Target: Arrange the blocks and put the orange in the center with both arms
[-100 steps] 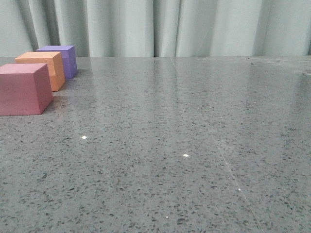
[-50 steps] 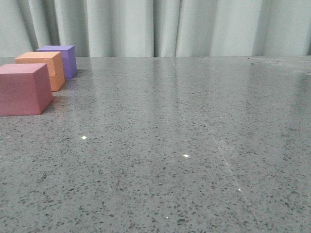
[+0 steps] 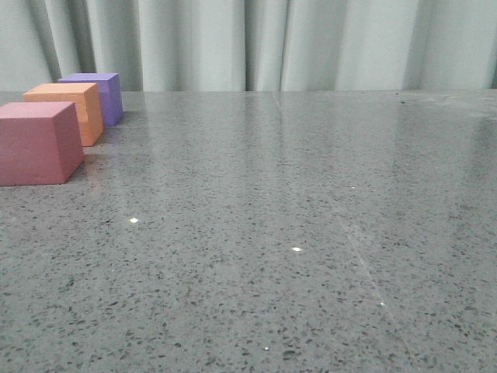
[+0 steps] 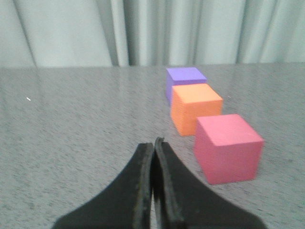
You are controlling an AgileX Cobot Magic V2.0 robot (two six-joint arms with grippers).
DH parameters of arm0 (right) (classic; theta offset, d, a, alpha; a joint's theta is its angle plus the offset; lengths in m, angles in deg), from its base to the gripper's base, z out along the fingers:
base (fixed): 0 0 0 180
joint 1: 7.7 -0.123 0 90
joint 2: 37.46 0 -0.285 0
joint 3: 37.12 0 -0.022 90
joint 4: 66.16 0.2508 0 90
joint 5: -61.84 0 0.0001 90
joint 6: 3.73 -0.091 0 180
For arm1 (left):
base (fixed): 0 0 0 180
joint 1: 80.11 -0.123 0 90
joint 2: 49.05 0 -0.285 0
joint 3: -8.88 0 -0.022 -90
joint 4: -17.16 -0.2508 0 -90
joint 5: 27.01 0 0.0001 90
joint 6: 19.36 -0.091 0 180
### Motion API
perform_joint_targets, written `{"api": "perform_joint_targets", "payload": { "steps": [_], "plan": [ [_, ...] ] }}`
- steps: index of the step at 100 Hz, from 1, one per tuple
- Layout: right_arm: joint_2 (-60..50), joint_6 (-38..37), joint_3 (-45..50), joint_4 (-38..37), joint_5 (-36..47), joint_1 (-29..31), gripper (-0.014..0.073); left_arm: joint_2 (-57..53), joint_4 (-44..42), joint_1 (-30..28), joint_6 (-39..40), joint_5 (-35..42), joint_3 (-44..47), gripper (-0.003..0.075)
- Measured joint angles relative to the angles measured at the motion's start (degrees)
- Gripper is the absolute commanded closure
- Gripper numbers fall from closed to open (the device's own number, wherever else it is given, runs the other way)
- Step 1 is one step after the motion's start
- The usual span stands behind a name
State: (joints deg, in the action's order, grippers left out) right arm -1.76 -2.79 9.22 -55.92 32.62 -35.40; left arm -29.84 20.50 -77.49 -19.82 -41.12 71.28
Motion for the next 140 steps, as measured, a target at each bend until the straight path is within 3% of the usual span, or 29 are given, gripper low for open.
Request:
{"api": "perform_joint_targets", "payload": {
  "steps": [15, 39, 140],
  "plan": [
    [0.00, 0.00, 0.00, 0.00, 0.00, 0.00, 0.0715, -2.85, 0.96, -1.84, -2.36, 7.28, 6.82, 0.0739],
    [0.00, 0.00, 0.00, 0.00, 0.00, 0.00, 0.0715, -7.84, 0.96, -2.37, -2.74, 11.14, 14.74, 0.0739],
    [0.00, 0.00, 0.00, 0.00, -0.12, 0.00, 0.0715, -11.60, 1.95, -3.61, -2.74, 11.58, 14.85, 0.0739]
  ]
}}
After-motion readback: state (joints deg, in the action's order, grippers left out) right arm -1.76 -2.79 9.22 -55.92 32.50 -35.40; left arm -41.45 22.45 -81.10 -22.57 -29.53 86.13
